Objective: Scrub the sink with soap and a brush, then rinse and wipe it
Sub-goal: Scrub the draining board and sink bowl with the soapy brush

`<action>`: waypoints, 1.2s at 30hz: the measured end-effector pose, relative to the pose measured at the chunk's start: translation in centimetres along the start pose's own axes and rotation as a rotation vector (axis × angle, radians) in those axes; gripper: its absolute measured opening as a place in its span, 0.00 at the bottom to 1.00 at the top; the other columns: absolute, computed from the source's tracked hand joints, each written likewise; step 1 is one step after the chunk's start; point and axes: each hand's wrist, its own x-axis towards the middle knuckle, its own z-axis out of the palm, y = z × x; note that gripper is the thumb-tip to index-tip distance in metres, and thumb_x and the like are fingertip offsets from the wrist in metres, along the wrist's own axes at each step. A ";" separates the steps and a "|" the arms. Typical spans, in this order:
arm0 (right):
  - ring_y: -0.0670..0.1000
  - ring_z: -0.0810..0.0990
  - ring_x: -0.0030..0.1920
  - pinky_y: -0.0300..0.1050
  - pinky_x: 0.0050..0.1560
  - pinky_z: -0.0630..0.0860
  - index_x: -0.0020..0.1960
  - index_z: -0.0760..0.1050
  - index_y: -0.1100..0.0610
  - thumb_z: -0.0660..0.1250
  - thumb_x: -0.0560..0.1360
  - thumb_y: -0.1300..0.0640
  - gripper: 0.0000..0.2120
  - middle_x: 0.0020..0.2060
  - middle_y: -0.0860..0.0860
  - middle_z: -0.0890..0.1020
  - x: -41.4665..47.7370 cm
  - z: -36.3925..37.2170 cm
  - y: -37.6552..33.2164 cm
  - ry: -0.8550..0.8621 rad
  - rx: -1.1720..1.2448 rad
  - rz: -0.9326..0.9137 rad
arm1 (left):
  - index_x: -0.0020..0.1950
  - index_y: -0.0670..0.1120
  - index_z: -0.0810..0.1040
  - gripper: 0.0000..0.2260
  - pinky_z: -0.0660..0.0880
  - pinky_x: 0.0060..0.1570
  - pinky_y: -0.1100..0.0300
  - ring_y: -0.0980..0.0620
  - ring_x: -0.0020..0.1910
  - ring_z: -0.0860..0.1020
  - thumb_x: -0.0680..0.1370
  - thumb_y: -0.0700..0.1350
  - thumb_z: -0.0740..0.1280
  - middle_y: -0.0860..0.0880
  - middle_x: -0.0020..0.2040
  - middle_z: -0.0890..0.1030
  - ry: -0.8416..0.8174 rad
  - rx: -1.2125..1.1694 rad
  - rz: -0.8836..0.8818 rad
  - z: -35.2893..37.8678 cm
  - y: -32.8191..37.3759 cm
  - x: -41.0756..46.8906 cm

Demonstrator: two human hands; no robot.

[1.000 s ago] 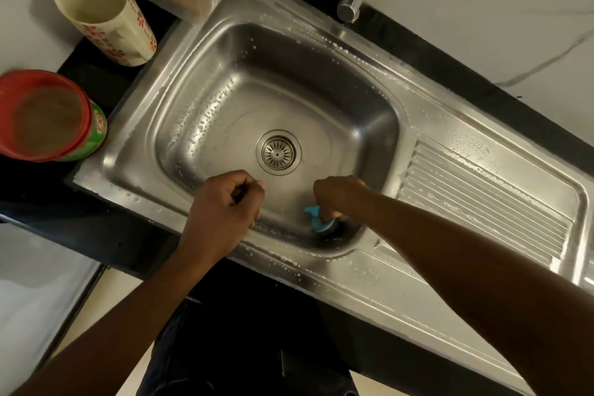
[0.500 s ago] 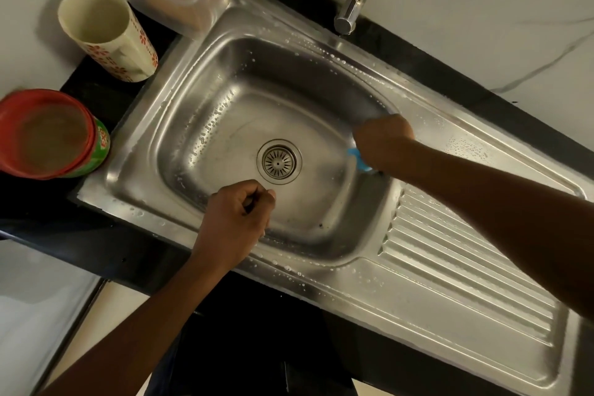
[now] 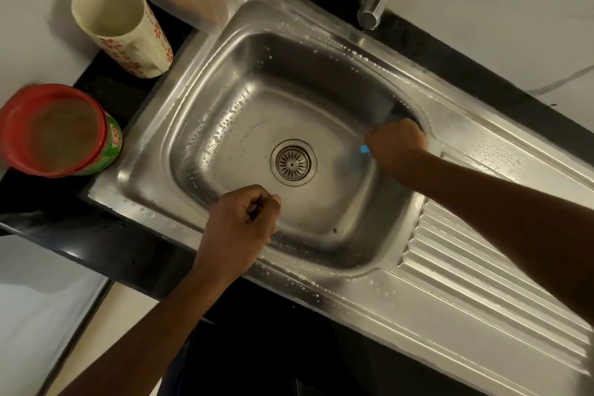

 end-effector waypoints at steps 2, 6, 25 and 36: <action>0.55 0.86 0.53 0.47 0.45 0.76 0.56 0.82 0.52 0.67 0.80 0.57 0.07 0.49 0.51 0.86 -0.9 -1.3 1.7 0.054 -0.060 0.033 | 0.38 0.44 0.79 0.15 0.78 0.31 0.41 0.37 0.29 0.77 0.84 0.46 0.69 0.42 0.31 0.80 -0.010 -0.010 0.001 0.3 0.0 0.1; 0.51 0.85 0.44 0.45 0.38 0.69 0.54 0.80 0.50 0.72 0.78 0.52 0.06 0.39 0.48 0.79 -1.9 -2.6 3.1 0.057 -0.141 0.093 | 0.37 0.44 0.78 0.15 0.78 0.31 0.40 0.34 0.31 0.78 0.83 0.47 0.69 0.43 0.30 0.81 -0.006 0.022 0.018 0.9 0.4 0.3; 0.52 0.85 0.42 0.46 0.43 0.80 0.72 0.71 0.46 0.69 0.80 0.46 0.22 0.45 0.49 0.84 -0.8 1.0 3.4 0.155 0.006 -0.014 | 0.37 0.42 0.78 0.15 0.76 0.29 0.51 0.40 0.27 0.77 0.83 0.45 0.69 0.42 0.30 0.81 0.007 -0.025 0.004 0.3 0.4 0.6; 0.61 0.85 0.46 0.52 0.43 0.81 0.73 0.72 0.54 0.71 0.80 0.51 0.23 0.49 0.58 0.84 4.1 -7.2 0.1 0.375 0.172 -0.078 | 0.39 0.41 0.78 0.15 0.76 0.28 0.40 0.31 0.31 0.76 0.84 0.46 0.69 0.38 0.31 0.79 0.014 -0.014 0.098 0.4 1.0 1.4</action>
